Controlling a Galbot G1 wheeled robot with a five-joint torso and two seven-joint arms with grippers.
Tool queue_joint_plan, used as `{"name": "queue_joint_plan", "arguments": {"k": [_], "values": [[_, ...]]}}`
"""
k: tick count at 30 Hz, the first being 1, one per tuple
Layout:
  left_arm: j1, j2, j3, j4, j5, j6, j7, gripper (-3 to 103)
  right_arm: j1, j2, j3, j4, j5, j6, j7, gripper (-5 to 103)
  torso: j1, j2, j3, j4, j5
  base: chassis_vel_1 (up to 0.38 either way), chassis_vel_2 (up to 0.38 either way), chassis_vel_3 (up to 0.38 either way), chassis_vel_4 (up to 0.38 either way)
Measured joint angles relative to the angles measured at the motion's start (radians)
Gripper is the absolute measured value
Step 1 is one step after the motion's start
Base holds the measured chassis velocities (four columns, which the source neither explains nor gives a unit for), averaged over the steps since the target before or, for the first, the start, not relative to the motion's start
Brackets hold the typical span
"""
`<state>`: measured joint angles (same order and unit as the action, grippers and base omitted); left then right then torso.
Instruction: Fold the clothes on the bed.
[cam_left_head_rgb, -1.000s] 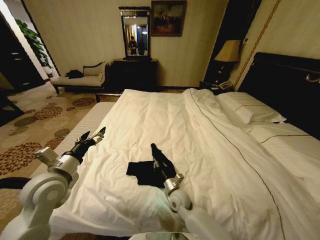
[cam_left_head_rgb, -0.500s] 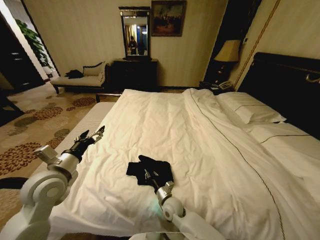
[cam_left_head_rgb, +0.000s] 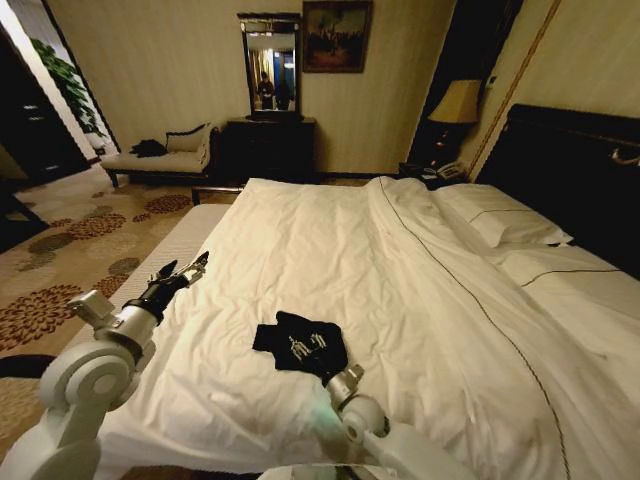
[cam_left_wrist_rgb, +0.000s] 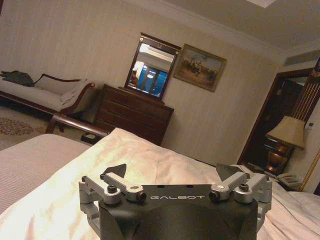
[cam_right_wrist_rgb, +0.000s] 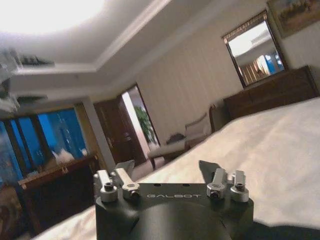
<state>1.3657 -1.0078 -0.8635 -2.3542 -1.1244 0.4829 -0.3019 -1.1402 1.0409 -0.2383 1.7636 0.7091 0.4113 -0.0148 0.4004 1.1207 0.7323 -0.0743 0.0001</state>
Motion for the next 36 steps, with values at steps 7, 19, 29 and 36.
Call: {"name": "queue_joint_plan", "arguments": {"k": [7,19,29,36], "values": [[0.019,0.000,-0.009,-0.016,0.002,0.000,0.000,100,0.035,0.025,0.004,-0.041,0.140,-0.061,0.040,96,0.000,0.000,0.000,0.0000,-0.0001,0.000,0.000,0.000,0.000],[0.076,0.005,-0.088,-0.059,-0.016,0.004,-0.001,100,0.111,0.063,-0.086,-0.004,0.353,-0.283,0.240,100,0.000,0.000,0.000,0.0000,-0.0002,0.000,0.000,0.000,0.000],[0.102,0.001,-0.115,-0.082,-0.018,0.004,-0.001,100,0.153,0.078,-0.209,0.005,0.327,-0.314,0.222,100,0.000,0.000,0.000,0.0001,-0.0001,0.000,0.000,0.000,0.000],[0.110,-0.006,-0.124,-0.089,-0.016,0.004,-0.002,100,0.190,0.073,-0.264,0.007,0.320,-0.311,0.164,100,0.000,0.000,0.000,0.0001,-0.0002,0.000,0.000,0.000,0.000]]}}
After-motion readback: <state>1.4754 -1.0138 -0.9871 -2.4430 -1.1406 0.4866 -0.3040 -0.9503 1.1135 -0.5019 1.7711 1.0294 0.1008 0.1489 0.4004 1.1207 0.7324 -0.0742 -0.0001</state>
